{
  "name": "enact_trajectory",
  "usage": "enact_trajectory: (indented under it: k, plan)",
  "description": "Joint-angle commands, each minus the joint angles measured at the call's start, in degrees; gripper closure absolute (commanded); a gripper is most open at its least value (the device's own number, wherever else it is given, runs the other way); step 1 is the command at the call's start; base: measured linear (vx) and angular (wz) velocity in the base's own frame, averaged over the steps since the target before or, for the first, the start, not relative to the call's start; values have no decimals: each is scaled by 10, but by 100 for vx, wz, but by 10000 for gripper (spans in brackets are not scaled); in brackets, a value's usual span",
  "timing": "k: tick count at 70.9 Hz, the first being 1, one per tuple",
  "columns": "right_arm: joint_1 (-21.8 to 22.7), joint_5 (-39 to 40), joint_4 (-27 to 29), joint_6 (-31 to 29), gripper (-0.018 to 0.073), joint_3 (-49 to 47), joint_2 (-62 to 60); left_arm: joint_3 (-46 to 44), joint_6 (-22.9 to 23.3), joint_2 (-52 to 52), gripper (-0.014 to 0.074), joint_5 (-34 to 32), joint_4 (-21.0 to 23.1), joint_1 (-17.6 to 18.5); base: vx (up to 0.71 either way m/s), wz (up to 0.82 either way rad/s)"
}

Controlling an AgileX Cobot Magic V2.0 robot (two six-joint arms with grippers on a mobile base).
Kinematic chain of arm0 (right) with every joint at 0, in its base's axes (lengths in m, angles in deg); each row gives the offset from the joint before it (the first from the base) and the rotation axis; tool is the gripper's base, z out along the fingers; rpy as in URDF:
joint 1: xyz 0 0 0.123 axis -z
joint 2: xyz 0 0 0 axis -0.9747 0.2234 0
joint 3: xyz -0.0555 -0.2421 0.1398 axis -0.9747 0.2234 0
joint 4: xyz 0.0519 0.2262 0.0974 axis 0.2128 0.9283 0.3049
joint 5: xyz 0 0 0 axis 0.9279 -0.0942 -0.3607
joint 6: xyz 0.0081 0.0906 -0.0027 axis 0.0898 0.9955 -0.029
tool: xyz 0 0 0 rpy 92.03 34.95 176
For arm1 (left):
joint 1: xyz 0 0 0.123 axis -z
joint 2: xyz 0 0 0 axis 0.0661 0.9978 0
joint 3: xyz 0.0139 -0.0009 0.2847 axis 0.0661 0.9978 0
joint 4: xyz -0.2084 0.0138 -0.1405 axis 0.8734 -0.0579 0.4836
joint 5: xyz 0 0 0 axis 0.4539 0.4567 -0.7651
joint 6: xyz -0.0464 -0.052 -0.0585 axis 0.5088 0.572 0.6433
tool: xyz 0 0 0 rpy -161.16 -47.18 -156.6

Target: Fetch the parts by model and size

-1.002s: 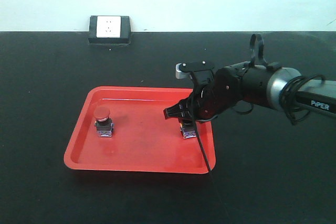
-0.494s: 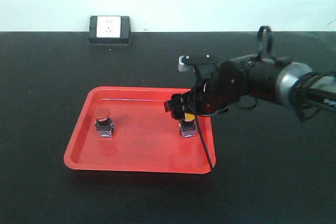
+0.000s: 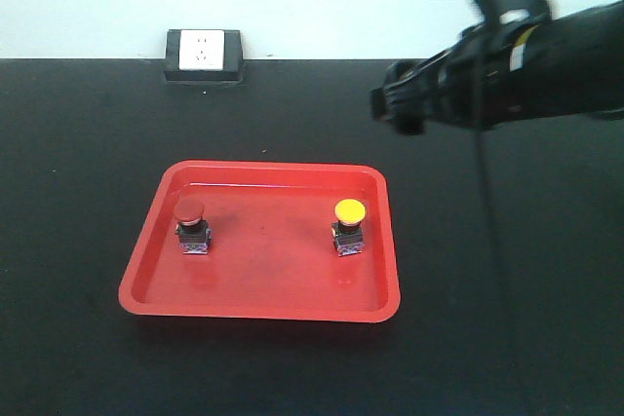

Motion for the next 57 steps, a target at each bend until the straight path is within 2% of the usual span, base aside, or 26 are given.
enact_trajectory:
  k: [1,16,36,51,57]
  plan:
    - [2,10,-14,-3,20,-14,-66,-13,0,10,9,-42,5,4,0,0]
    - [2,-9,-42,-4,21,9,-191,-13,0,10,9,-42,5,4,0,0]
    - [2,93,-54,-6,21,226,-409,-13,0,10,9,-42,5,4,0,0]
    - [2,104,-56,-8,21,357,-568,-13,0,10,9,-42,5,4,0,0]
    - [2,107,-56,-37,21,407,-625,-13,0,10,9,-42,5,4,0,0]
